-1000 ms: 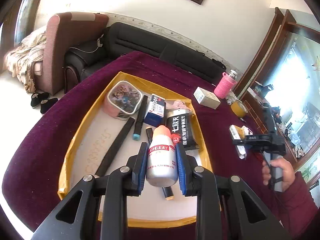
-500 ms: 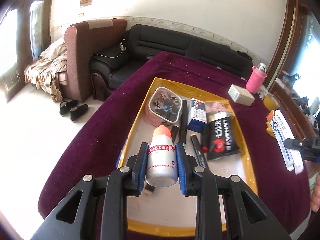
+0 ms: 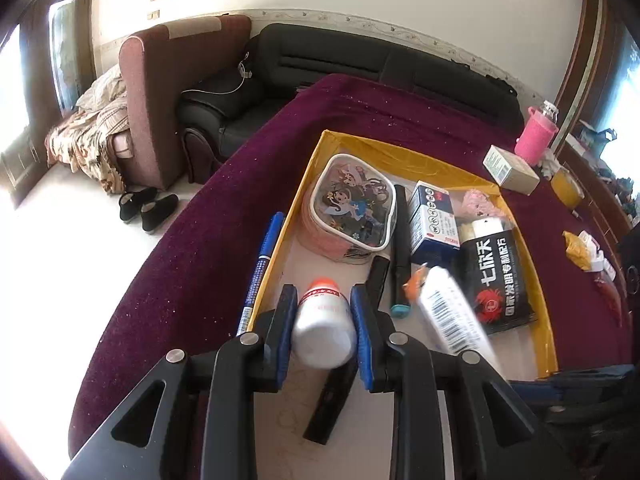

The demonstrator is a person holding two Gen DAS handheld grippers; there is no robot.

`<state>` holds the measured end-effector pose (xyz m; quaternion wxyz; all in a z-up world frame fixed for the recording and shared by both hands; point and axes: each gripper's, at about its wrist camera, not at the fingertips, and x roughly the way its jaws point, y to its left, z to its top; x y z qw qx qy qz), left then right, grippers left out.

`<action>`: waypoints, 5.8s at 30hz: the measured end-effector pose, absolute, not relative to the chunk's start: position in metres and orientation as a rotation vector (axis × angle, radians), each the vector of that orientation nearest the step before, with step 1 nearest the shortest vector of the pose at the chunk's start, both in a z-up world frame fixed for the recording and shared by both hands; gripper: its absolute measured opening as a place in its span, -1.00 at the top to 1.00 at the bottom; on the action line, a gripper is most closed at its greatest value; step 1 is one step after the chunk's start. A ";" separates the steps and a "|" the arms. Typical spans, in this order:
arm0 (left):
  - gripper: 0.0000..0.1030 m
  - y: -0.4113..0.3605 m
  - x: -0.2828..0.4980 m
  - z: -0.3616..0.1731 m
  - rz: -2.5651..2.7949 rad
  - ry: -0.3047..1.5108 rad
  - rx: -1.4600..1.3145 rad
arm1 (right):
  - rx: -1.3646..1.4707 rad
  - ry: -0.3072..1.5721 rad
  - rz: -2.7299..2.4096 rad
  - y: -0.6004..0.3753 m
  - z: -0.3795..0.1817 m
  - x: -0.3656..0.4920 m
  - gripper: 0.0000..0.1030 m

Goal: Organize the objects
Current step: 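Lower the bottle into the tray with the left gripper while the right gripper releases the ointment box there, then move both tools back over the remaining items on the table, then grasp the yellow cracker packet with the left gripper while the right gripper grasps the small white box, then carry the cracker packet and white box into the tray and open both grippers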

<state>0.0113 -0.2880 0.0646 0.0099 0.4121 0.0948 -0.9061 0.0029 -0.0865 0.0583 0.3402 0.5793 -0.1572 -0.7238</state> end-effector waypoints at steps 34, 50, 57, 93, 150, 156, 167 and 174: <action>-0.06 -0.143 0.062 0.156 -3.107 0.282 1.176 | 1.241 -0.144 -2.615 0.140 0.114 0.017 0.01; -0.27 0.003 0.034 0.087 -3.130 0.014 1.667 | 1.291 -0.407 -2.831 0.289 0.097 -0.009 0.01; -0.27 -0.015 0.029 0.082 -3.105 0.076 1.668 | 1.228 -0.488 -2.711 0.260 0.105 -0.075 0.01; -0.27 -0.004 0.017 0.078 -3.072 0.163 1.754 | 1.623 -0.278 -2.503 0.215 0.058 -0.054 0.00; 0.25 -0.239 0.067 0.102 -2.860 0.289 1.333 | 1.337 -0.291 -2.236 0.065 0.110 0.047 0.19; 0.24 -0.260 0.054 0.065 -2.774 0.320 1.425 | 1.366 -0.165 -2.142 -0.009 0.095 0.045 0.19; 0.14 -0.258 0.060 0.055 -2.769 0.279 1.378 | 1.445 0.056 -2.150 -0.080 0.059 0.036 0.19; -0.09 -0.275 0.071 0.076 -2.799 0.409 1.280 | 1.429 0.044 -2.167 -0.083 0.062 0.032 0.18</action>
